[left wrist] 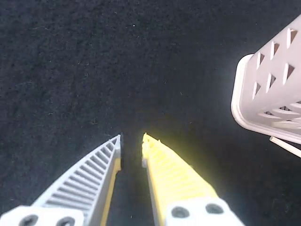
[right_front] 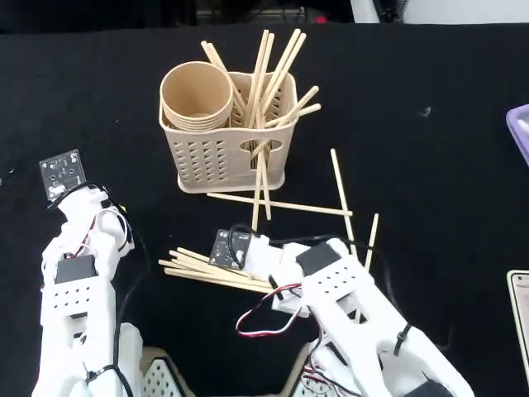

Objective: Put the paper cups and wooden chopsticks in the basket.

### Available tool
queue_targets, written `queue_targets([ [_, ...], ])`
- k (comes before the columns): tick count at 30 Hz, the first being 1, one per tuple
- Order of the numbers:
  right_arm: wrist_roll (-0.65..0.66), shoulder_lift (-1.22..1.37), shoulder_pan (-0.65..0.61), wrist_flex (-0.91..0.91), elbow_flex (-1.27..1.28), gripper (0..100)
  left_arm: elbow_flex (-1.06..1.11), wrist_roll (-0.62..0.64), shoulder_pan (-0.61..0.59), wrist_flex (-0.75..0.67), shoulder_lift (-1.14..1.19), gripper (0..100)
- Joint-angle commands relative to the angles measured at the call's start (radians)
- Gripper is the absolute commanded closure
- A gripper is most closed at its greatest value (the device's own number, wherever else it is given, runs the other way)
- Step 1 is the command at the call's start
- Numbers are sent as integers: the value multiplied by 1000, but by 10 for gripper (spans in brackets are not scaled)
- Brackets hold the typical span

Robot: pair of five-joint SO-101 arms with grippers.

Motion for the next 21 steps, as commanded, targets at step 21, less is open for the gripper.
queue_targets([
  [21,15,50,-14,8,19,988,7,9,-8,-25,-25,916],
])
